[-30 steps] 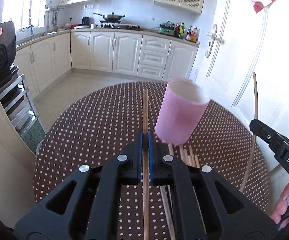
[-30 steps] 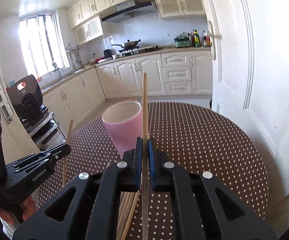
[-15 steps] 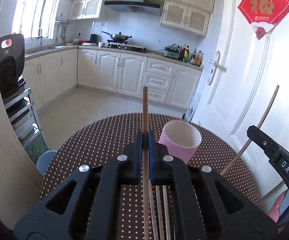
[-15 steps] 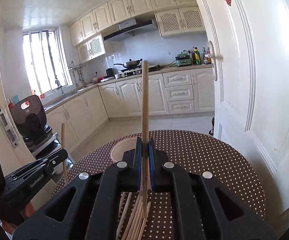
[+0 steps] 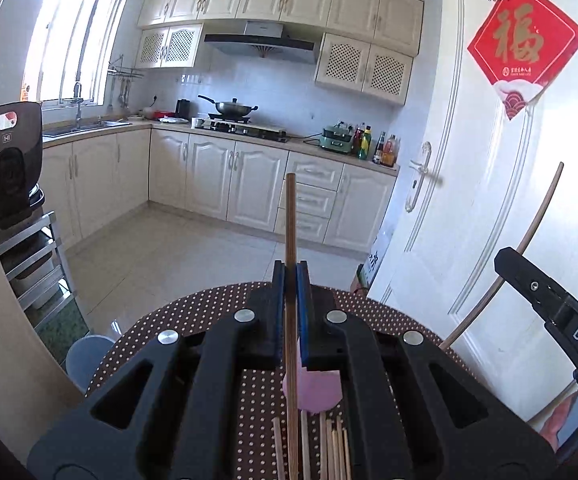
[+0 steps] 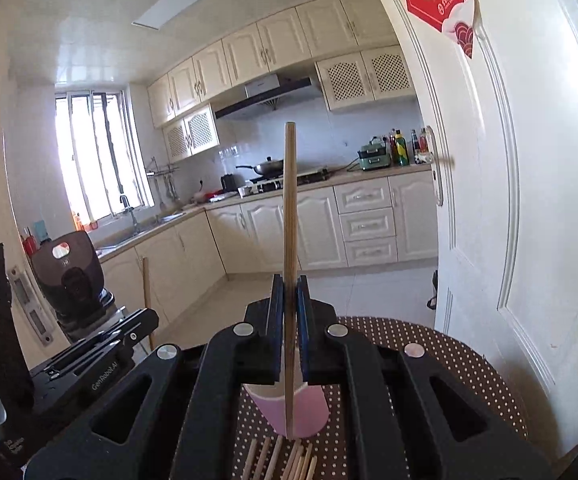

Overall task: Organize utensils
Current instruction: 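Lift the chopstick upright and carry it over the pink cup, then lower the chopstick into the pink cup and open the right gripper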

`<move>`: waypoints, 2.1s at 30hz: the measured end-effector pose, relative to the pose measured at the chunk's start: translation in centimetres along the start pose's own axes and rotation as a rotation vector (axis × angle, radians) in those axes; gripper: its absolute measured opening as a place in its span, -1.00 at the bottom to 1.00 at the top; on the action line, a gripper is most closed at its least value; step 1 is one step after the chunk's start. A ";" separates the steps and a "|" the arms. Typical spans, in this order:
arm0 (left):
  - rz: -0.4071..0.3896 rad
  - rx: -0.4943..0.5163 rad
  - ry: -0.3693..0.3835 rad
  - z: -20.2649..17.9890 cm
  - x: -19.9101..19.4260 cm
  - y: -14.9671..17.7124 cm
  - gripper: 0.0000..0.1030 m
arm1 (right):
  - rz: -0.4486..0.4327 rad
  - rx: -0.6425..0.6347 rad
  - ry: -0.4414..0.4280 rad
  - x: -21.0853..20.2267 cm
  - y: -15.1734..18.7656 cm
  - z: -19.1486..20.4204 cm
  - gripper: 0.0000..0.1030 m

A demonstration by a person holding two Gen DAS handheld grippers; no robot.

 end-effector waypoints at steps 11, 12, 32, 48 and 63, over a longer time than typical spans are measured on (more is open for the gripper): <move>-0.077 0.012 -0.005 -0.8 0.6 -2.7 -0.88 | -0.074 -0.006 -0.012 0.5 -2.2 0.4 -0.90; -0.087 0.015 -0.003 -0.9 0.7 -3.0 -0.88 | -0.077 -0.006 -0.013 0.7 -2.4 0.4 -0.90; -0.180 0.054 -0.007 -2.7 5.5 -5.5 -0.88 | 0.003 -0.025 -0.016 6.6 -1.9 -1.4 -0.90; -0.071 0.161 0.023 -2.7 10.2 -0.4 -0.87 | 0.200 -0.015 -0.020 10.0 1.8 -2.5 -0.89; 0.072 0.143 0.088 -0.9 10.4 2.0 -0.82 | 0.237 -0.077 -0.014 8.1 2.9 -1.8 -0.31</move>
Point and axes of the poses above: each gripper's, at about its wrist camera, not at the fingertips, and x roughly the way its jaws point, z to its left, y to its underside, the point moved 1 cm from there along x, roughly the way its jaws point, and after that the axes turned 6 degrees about x, right-handed, at the moved point
